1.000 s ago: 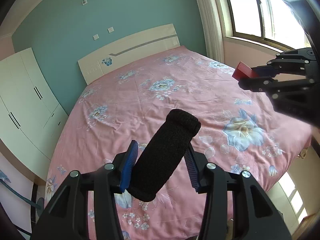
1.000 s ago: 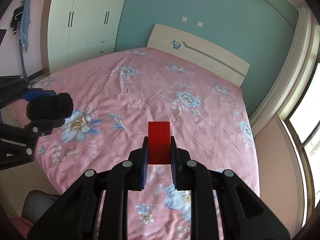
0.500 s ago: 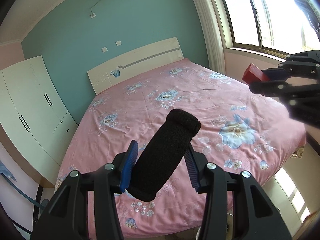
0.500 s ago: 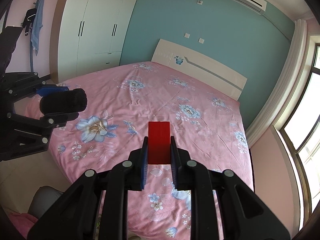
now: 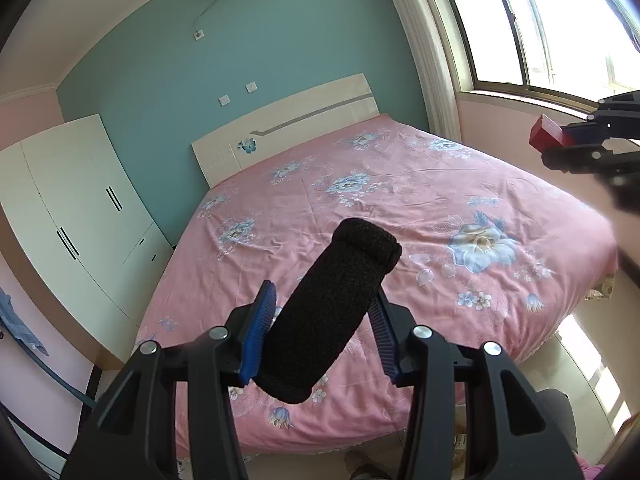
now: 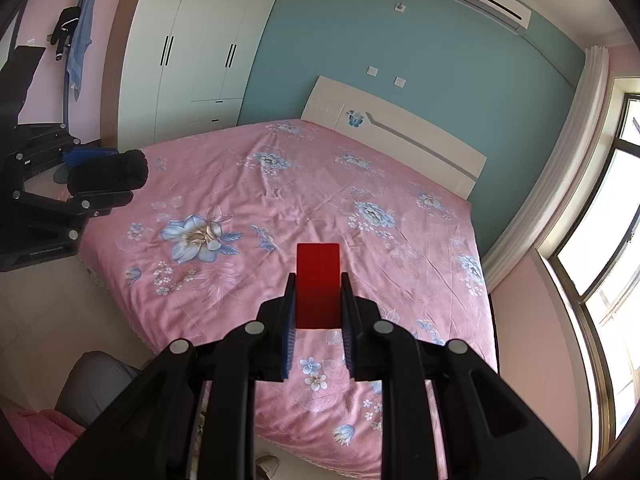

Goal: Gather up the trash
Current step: 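Carry the red block and black foam grip with both tools over the trash bin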

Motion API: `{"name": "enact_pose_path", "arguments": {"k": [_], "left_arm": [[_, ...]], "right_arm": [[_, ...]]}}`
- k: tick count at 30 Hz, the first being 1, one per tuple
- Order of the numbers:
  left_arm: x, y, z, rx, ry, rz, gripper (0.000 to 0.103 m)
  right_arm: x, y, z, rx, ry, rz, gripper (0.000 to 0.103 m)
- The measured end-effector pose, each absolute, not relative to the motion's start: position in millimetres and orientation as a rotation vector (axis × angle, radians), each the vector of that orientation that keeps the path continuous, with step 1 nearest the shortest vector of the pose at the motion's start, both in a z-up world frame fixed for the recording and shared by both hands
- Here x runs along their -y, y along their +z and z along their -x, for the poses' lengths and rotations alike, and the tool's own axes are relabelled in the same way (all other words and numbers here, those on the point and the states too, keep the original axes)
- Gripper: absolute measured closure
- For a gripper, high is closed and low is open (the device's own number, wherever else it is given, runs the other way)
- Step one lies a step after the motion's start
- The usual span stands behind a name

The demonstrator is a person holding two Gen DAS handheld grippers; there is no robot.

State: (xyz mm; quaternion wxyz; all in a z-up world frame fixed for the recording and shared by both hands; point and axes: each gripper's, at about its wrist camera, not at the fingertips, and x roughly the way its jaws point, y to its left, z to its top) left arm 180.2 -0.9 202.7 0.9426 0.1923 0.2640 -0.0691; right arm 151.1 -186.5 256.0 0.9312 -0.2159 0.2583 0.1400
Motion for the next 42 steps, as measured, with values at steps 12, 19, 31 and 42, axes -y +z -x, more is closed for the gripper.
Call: {"name": "enact_pose_path", "arguments": {"k": [12, 19, 31, 42], "left_arm": [[-3.6, 126.4, -174.4, -0.692, -0.189, -0.408, 0.054], [-8.9, 65.6, -183.4, -0.823, -0.221, -0.375, 0.054], [-11.5, -33.0, -187.4, -1.021, -0.256, -0.341, 0.054], [-7.0, -114.9, -192.2, -1.19, -0.273, -0.327, 0.054]], "right_arm": [[184.2, 190.3, -143.3, -0.63, 0.325, 0.456, 0.082], [178.9, 135.5, -152.2, -0.727, 0.356, 0.454, 0.082], [169.2, 28.3, -161.7, -0.913, 0.405, 0.418, 0.082], [152.9, -69.7, -163.8, -1.072, 0.446, 0.405, 0.082]]}}
